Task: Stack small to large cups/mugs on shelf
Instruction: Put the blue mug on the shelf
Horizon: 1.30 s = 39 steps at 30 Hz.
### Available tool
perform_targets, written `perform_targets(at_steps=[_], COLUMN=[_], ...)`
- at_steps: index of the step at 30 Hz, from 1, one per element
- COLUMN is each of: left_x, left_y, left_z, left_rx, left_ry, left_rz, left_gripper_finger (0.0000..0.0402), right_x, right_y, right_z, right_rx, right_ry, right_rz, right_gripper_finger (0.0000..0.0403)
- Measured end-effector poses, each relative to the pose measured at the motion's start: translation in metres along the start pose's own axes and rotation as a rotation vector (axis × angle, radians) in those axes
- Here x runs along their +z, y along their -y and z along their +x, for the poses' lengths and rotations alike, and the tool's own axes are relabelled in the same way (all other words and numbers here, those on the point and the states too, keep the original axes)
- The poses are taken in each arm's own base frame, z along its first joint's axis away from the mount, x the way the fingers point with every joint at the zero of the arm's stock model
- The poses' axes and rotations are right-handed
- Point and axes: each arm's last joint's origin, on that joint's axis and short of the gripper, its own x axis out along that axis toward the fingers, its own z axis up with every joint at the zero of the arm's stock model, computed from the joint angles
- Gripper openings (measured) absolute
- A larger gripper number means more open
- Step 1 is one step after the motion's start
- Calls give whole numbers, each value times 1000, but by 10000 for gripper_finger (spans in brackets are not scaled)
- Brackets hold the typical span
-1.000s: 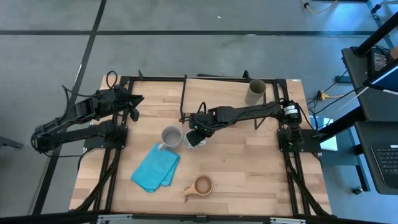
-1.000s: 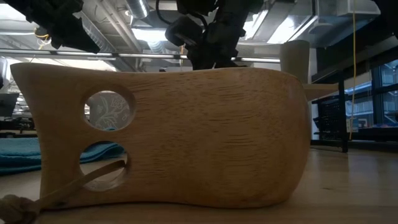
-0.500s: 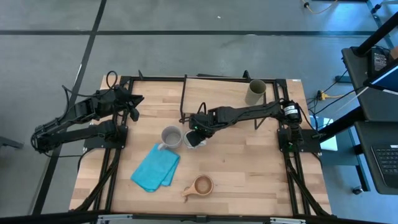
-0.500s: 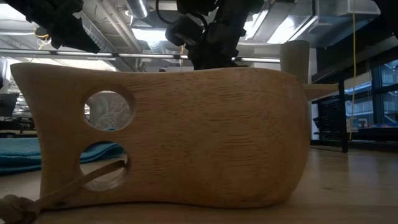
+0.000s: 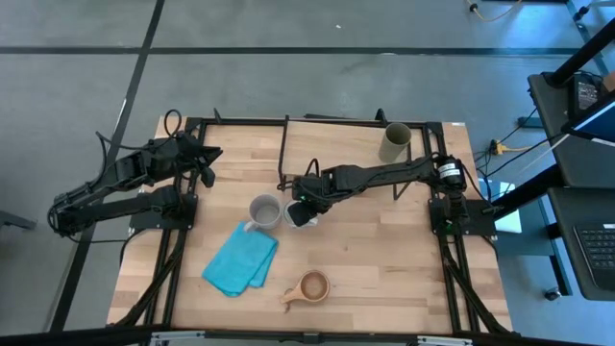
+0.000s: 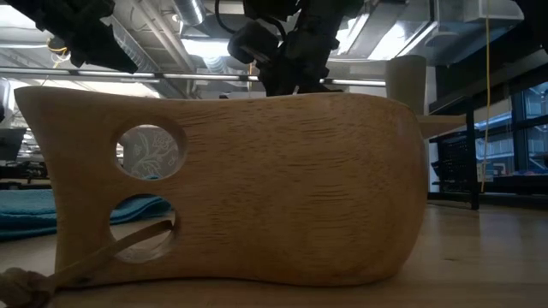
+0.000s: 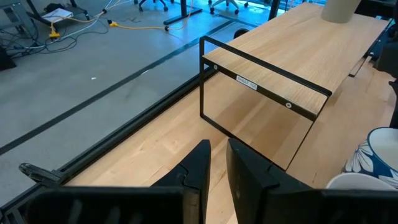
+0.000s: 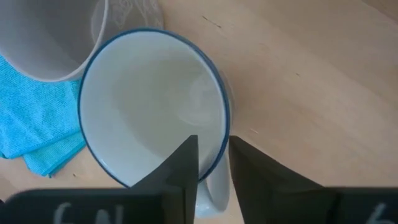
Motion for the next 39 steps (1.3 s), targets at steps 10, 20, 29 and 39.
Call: perform_targets(at_steps=[10,20,29,39], left_x=[0,0,0,0], left_y=[0,0,0,0], left_z=[0,0,0,0], left_rx=[0,0,0,-1], left_ry=[0,0,3,4], left_rz=[0,0,23,24], left_gripper_finger=[47,47,47,47], right_x=[0,0,5,1], right_y=[1,1,-7,-10], right_z=[0,0,-19,-61], right_rx=[-9,-12,-27,-141], right_ry=[-3,1,16,-60], right_rz=[-6,-12,-34,-64], right_gripper_finger=[26,23,14,15])
